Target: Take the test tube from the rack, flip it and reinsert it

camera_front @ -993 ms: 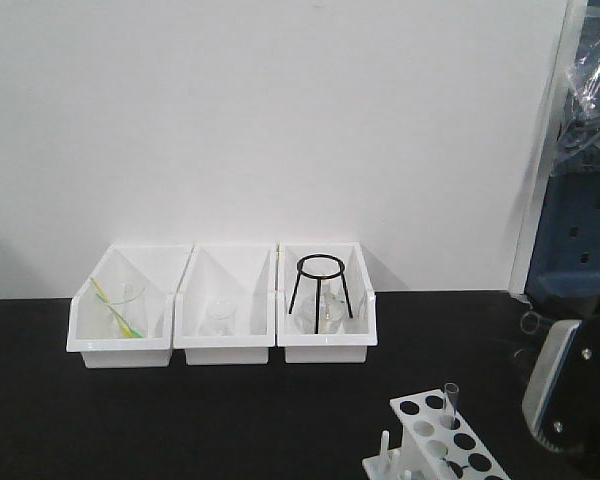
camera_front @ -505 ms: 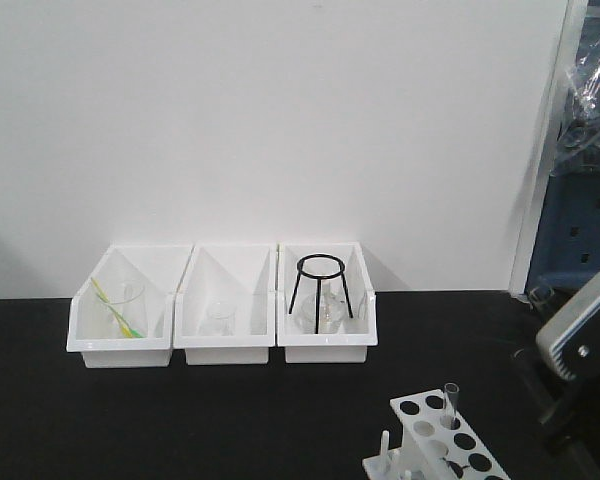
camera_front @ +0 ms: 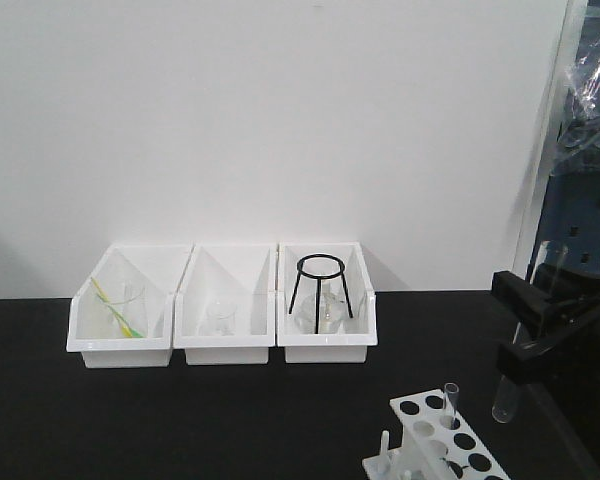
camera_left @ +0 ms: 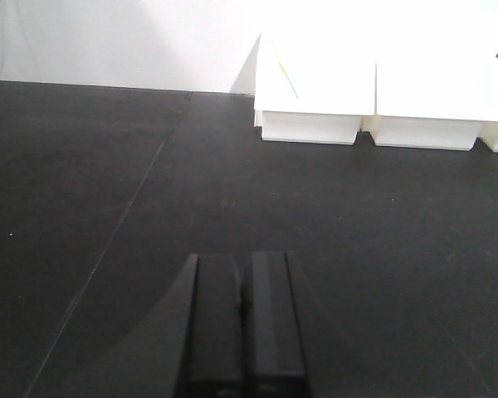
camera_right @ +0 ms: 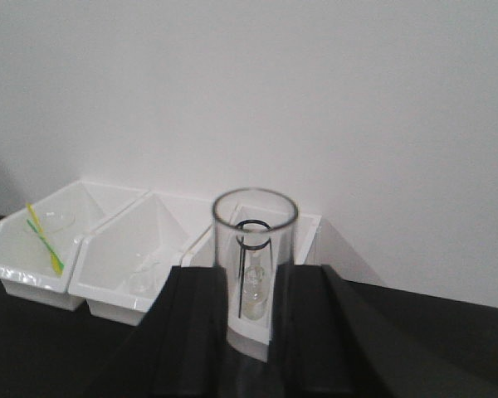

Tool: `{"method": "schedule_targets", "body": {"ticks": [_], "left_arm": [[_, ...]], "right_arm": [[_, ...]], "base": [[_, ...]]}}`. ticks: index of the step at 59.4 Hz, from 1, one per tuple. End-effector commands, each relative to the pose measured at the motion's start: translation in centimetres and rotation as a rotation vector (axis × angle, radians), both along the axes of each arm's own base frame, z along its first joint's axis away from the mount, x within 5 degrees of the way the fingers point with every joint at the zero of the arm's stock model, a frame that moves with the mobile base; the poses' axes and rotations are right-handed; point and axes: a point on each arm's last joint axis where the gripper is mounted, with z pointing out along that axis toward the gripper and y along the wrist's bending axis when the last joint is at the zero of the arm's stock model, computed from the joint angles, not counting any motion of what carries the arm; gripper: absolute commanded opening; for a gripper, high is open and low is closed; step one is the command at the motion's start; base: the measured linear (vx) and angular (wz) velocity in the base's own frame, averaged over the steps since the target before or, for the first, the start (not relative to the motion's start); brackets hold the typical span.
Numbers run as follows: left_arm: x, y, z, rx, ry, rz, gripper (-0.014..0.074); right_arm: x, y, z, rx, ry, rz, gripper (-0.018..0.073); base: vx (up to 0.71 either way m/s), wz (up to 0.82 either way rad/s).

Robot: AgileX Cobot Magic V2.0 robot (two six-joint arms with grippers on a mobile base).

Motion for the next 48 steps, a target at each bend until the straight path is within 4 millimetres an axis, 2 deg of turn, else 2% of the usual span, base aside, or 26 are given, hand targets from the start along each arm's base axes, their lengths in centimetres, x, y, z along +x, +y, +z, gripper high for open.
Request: {"method": "schedule_targets", "body": {"ticks": [1, 8, 20, 30, 48], "left_arm": [[0.0, -0.1, 0.7, 0.003, -0.088, -0.011, -0.0006], [0.0, -0.1, 0.7, 0.003, -0.088, -0.011, -0.0006], [0.0, -0.1, 0.7, 0.003, -0.088, -0.011, -0.0006], [0.0, -0.1, 0.7, 0.003, -0.088, -0.011, -0.0006], [0.0, -0.1, 0.7, 0.003, -0.088, -0.011, -0.0006]], "right_arm": [[0.0, 0.2, 1.6, 0.106, -0.079, 0.022, -0.001], [0.0, 0.0, 0.1, 0.177, -0.142, 0.049, -0.0008], [-1.1, -1.3, -4.5, 0.267, -0.25, -0.001, -0.0009], [-1.1, -1.6, -6.0, 0.251, -0.282, -0.033, -0.0009], [0.3, -0.7, -8.4, 0.128, -0.21, 0.016, -0.0009]], "base": [[0.0, 0.0], [0.0, 0.0], [0.0, 0.0], [0.0, 0.0], [0.0, 0.0]]}}
